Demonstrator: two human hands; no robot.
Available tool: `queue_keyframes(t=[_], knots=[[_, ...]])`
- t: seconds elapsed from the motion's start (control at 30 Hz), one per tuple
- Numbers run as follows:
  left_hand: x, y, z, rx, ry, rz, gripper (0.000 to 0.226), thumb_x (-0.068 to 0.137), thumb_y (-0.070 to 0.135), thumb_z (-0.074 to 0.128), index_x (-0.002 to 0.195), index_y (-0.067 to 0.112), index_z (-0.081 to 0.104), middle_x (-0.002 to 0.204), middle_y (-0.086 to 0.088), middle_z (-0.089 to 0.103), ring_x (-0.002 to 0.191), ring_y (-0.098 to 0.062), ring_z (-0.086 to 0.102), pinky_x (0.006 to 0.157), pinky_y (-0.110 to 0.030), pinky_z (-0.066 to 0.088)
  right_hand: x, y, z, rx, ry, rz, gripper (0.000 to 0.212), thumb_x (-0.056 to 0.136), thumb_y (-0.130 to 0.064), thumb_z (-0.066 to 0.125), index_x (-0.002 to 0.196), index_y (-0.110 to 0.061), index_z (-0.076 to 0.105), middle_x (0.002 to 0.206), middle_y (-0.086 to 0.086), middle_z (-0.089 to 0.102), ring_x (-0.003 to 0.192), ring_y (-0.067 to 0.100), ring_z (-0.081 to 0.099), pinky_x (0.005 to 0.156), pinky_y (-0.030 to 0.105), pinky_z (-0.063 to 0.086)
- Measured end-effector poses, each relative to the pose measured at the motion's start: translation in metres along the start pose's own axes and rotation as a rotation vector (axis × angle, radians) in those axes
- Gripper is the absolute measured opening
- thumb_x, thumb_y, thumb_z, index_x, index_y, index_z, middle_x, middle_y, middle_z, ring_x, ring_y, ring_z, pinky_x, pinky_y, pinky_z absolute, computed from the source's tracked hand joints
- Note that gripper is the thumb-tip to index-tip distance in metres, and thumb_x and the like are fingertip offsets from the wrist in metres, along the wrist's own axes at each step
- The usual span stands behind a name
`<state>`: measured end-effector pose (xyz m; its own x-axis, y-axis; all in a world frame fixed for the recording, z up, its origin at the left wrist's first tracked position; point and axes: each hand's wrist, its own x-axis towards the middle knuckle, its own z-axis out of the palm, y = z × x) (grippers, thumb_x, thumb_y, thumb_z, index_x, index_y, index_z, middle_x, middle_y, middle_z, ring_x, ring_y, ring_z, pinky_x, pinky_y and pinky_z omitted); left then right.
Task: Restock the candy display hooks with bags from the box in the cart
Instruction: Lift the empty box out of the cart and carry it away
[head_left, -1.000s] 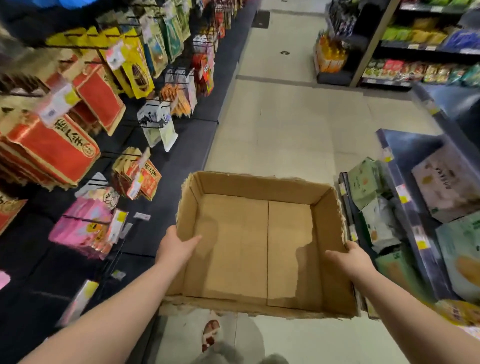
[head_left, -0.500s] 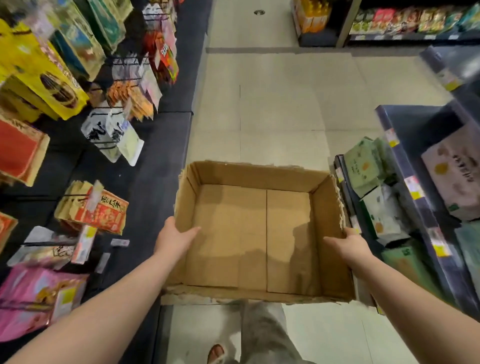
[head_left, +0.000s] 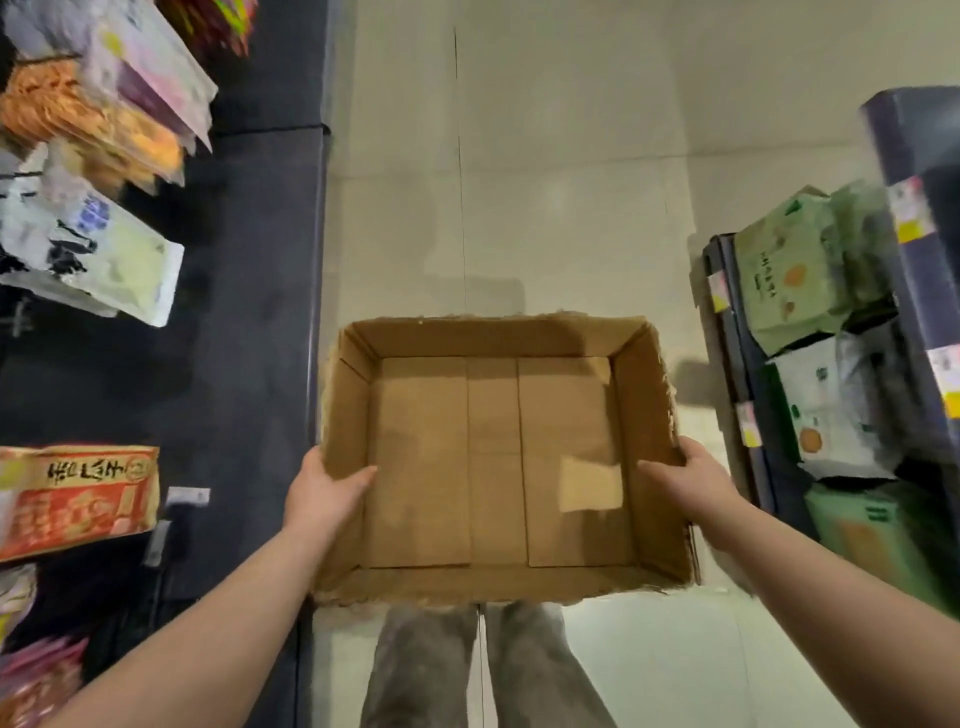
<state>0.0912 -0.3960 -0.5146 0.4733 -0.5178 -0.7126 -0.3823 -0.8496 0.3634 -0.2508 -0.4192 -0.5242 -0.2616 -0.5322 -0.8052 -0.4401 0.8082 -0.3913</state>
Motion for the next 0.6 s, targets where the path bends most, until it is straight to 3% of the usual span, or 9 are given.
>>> queue_keyframes(t=[0.3, 0.47, 0.6], knots=[[0.158, -0.022, 0.086, 0.022, -0.135, -0.126, 0.071, 0.087, 0.034, 0.068, 0.147, 0.018, 0.034, 0.140, -0.011, 0.051, 0.124, -0.034, 0.051, 0.105, -0.047, 0.043, 0.157, 0.030, 0.066, 0.044, -0.019, 0.155, 0.046, 0.092, -0.020, 0.059, 0.135, -0.013, 0.044, 0.125, 0.010, 0.058, 0.105, 0.030, 0.057, 0.081, 0.038, 0.050], [0.234, -0.048, 0.146, 0.061, -0.188, -0.153, 0.066, 0.088, 0.033, 0.067, 0.144, 0.018, 0.036, 0.139, -0.009, 0.050, 0.124, -0.034, 0.050, 0.101, -0.050, 0.045, 0.244, 0.067, 0.105, 0.033, -0.046, 0.234, 0.047, 0.089, -0.014, 0.061, 0.133, -0.010, 0.048, 0.121, 0.014, 0.060, 0.109, 0.034, 0.058, 0.088, 0.043, 0.052], [0.283, -0.071, 0.184, 0.085, -0.187, -0.146, 0.064, 0.088, 0.031, 0.067, 0.143, 0.016, 0.038, 0.140, -0.008, 0.051, 0.123, -0.032, 0.051, 0.098, -0.045, 0.045, 0.294, 0.089, 0.133, 0.019, -0.064, 0.253, 0.042, 0.091, -0.008, 0.057, 0.132, -0.007, 0.049, 0.118, 0.012, 0.058, 0.101, 0.030, 0.056, 0.070, 0.031, 0.045]])
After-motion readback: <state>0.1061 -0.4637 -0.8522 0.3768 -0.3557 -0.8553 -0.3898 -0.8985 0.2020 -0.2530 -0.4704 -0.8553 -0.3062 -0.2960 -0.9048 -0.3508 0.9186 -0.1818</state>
